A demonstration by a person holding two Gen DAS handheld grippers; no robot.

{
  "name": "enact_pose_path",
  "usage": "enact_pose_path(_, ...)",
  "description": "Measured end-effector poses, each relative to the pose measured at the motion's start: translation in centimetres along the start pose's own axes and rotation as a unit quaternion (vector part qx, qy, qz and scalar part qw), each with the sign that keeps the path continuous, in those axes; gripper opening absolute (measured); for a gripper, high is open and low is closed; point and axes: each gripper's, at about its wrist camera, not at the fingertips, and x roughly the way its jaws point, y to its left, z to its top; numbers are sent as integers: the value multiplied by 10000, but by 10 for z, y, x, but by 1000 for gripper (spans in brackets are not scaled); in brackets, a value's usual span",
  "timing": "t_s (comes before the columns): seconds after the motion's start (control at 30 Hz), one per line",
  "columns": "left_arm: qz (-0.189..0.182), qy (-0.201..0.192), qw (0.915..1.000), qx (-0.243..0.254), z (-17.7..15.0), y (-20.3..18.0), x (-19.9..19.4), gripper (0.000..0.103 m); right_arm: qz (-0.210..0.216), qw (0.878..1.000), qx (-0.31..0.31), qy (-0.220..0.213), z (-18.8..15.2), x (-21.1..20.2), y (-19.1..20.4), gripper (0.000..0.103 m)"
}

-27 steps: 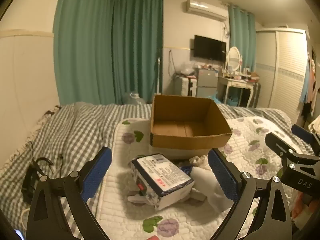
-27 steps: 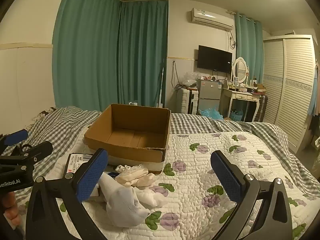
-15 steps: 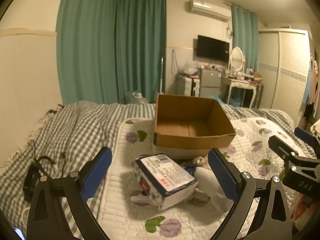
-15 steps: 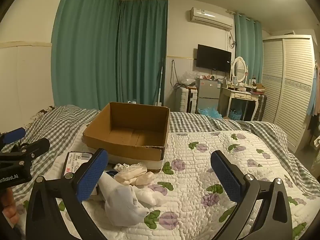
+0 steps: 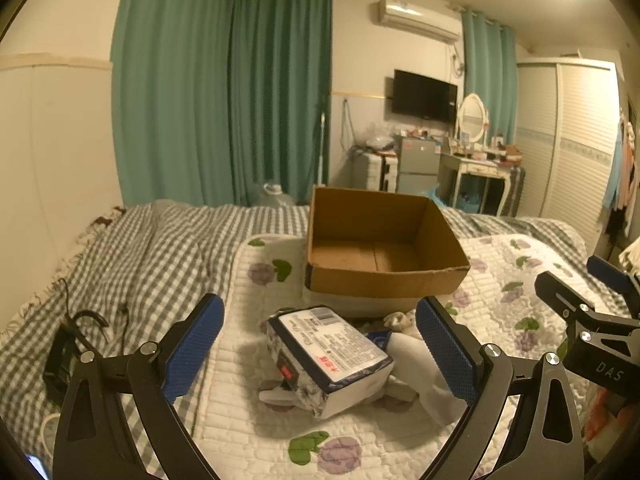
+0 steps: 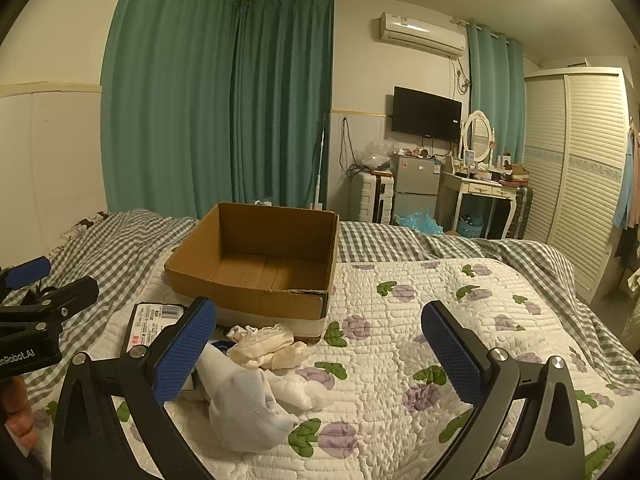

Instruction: Organize soft objects

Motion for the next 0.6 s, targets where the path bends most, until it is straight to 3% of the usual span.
enact_pose_path(0.6,-23,31,10000,-61,-1,1,0,98,-7,10000,-2,25,-1,0,-1,103)
